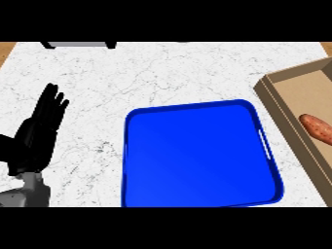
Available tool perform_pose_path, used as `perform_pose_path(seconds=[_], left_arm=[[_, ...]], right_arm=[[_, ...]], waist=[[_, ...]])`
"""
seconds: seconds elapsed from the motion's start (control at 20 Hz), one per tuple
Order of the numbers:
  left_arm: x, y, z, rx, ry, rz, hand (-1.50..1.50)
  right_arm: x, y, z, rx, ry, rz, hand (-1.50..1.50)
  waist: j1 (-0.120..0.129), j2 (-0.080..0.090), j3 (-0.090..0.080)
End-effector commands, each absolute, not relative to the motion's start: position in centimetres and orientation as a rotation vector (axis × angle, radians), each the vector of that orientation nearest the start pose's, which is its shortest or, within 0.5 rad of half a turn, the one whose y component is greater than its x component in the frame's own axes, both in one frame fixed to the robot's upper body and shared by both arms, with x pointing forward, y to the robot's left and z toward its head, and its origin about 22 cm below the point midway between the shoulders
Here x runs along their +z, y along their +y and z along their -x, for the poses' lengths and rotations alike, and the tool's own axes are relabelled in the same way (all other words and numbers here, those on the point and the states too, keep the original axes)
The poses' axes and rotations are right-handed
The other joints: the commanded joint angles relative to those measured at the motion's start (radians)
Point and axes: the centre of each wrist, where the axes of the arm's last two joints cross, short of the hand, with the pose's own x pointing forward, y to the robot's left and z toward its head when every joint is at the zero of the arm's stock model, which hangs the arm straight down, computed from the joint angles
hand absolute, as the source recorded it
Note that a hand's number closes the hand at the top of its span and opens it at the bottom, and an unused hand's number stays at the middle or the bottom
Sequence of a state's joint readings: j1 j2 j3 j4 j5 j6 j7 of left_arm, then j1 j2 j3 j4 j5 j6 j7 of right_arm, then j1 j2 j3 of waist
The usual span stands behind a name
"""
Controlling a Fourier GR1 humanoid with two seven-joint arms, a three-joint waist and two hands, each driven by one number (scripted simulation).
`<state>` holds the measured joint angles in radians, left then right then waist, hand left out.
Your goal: Pick the sweet potato from the tray and place it in the cardboard box
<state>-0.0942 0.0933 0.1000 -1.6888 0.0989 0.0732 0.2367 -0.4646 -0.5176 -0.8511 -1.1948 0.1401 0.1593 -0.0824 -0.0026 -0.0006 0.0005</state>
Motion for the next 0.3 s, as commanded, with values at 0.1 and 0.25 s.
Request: perform_pose_path(seconds=[0.1,0.25], left_arm=[[5.9,26.2,-27.4,0.12,-1.545,-0.072,0.0],[5.2,26.3,-25.4,0.124,-1.554,-0.054,0.0]], right_arm=[[12.9,-53.1,-23.8,-0.3,-1.81,0.757,-1.5],[12.5,-52.7,-22.0,-0.293,-1.829,0.75,-1.5]], waist=[[0.0,0.001,0.0],[0.001,-0.001,0.0]])
